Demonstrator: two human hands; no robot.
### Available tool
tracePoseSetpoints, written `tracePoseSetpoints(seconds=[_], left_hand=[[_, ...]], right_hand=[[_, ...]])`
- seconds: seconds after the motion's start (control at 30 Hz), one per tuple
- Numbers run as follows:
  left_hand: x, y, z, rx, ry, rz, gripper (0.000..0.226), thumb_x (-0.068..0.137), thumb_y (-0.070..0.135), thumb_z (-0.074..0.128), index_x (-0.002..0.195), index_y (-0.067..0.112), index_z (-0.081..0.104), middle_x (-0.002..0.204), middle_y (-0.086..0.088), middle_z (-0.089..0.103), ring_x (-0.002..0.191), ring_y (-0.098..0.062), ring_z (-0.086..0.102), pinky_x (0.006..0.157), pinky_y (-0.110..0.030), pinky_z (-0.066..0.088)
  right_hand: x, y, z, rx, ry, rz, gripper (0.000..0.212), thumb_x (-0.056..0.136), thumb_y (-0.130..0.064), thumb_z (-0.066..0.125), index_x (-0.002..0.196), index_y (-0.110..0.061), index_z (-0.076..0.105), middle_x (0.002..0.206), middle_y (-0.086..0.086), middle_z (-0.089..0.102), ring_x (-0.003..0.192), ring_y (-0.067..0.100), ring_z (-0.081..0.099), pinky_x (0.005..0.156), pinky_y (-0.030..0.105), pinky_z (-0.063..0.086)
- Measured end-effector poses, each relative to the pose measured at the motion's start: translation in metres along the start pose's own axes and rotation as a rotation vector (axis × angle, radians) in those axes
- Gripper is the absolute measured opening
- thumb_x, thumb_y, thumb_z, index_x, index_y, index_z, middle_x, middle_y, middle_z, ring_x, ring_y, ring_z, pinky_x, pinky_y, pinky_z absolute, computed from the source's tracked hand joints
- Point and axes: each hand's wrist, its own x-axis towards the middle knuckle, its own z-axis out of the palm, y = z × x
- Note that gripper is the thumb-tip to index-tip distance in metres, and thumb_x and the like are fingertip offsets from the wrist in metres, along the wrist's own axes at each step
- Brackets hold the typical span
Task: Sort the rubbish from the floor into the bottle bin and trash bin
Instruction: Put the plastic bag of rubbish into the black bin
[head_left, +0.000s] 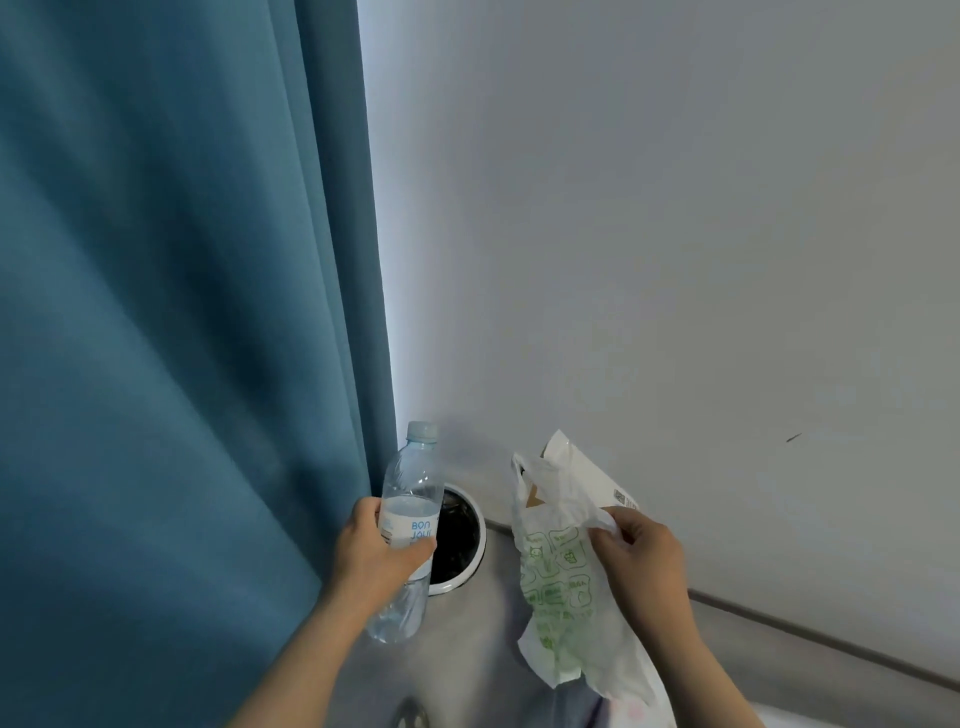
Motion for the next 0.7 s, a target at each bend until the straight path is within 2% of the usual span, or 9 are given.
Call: tracePoseSetpoints(seconds=[0.03, 0.1, 0.17, 0.27, 0.4, 0.53, 0.7], left_hand=[[0.014, -0.001, 0.001, 0.007, -0.004, -0.006, 0.051, 0.067, 0.024, 0.082, 0.107, 0.015, 0.051, 0.104, -0.001, 0.062, 0.087, -0.02, 0.059, 0.061, -0.025, 0.04], [0.04, -0.003, 0.005, 0.02, 0.005, -0.013, 0.052, 0.066, 0.022, 0.083, 0.107, 0.013, 0.051, 0.104, -0.003, 0.062, 0.087, -0.022, 0.059, 0.066, -0.026, 0.04], [0.065, -0.008, 0.014, 0.054, 0.009, -0.019, 0.053, 0.065, 0.023, 0.083, 0.105, 0.014, 0.05, 0.102, -0.003, 0.062, 0.086, -0.023, 0.058, 0.069, -0.027, 0.042], [0.101, -0.026, 0.036, 0.091, -0.006, -0.053, 0.056, 0.062, 0.027, 0.085, 0.103, 0.017, 0.048, 0.1, -0.001, 0.062, 0.088, -0.025, 0.06, 0.074, -0.033, 0.05], [0.144, -0.062, 0.078, 0.132, -0.019, -0.096, 0.059, 0.059, 0.029, 0.085, 0.102, 0.019, 0.046, 0.101, -0.004, 0.061, 0.089, -0.029, 0.06, 0.078, -0.042, 0.054], [0.182, -0.101, 0.117, 0.156, -0.007, -0.143, 0.062, 0.061, 0.026, 0.084, 0.107, 0.013, 0.045, 0.107, -0.009, 0.061, 0.095, -0.032, 0.059, 0.081, -0.041, 0.052], [0.231, -0.145, 0.162, 0.158, 0.012, -0.125, 0.067, 0.062, 0.022, 0.086, 0.115, 0.01, 0.047, 0.114, -0.012, 0.06, 0.1, -0.034, 0.058, 0.083, -0.038, 0.05]], right_hand=[[0.009, 0.002, 0.006, -0.006, -0.002, 0.012, 0.017, 0.081, -0.012, 0.059, 0.07, -0.02, 0.068, 0.067, 0.009, 0.065, 0.061, 0.027, 0.055, 0.056, 0.03, 0.044], [0.026, 0.009, 0.017, -0.03, -0.011, 0.039, 0.014, 0.081, -0.013, 0.058, 0.071, -0.017, 0.067, 0.072, 0.015, 0.065, 0.058, 0.026, 0.051, 0.057, 0.03, 0.042], [0.043, 0.017, 0.028, -0.056, -0.021, 0.056, 0.011, 0.081, -0.014, 0.058, 0.074, -0.013, 0.066, 0.075, 0.016, 0.065, 0.062, 0.031, 0.055, 0.058, 0.033, 0.046], [0.067, 0.032, 0.046, -0.063, -0.031, 0.088, 0.015, 0.082, -0.012, 0.059, 0.075, -0.02, 0.07, 0.069, 0.003, 0.067, 0.07, 0.023, 0.063, 0.066, 0.037, 0.052], [0.097, 0.064, 0.077, -0.041, -0.057, 0.122, 0.02, 0.082, -0.009, 0.06, 0.079, -0.024, 0.073, 0.07, -0.007, 0.069, 0.069, 0.009, 0.062, 0.058, 0.021, 0.043], [0.123, 0.106, 0.11, -0.048, -0.094, 0.17, 0.019, 0.084, -0.01, 0.059, 0.086, -0.022, 0.074, 0.078, -0.01, 0.07, 0.072, 0.0, 0.061, 0.057, 0.009, 0.039], [0.15, 0.152, 0.146, -0.059, -0.114, 0.183, 0.021, 0.084, -0.007, 0.058, 0.083, -0.02, 0.074, 0.072, -0.011, 0.068, 0.073, -0.008, 0.057, 0.059, 0.003, 0.04]])
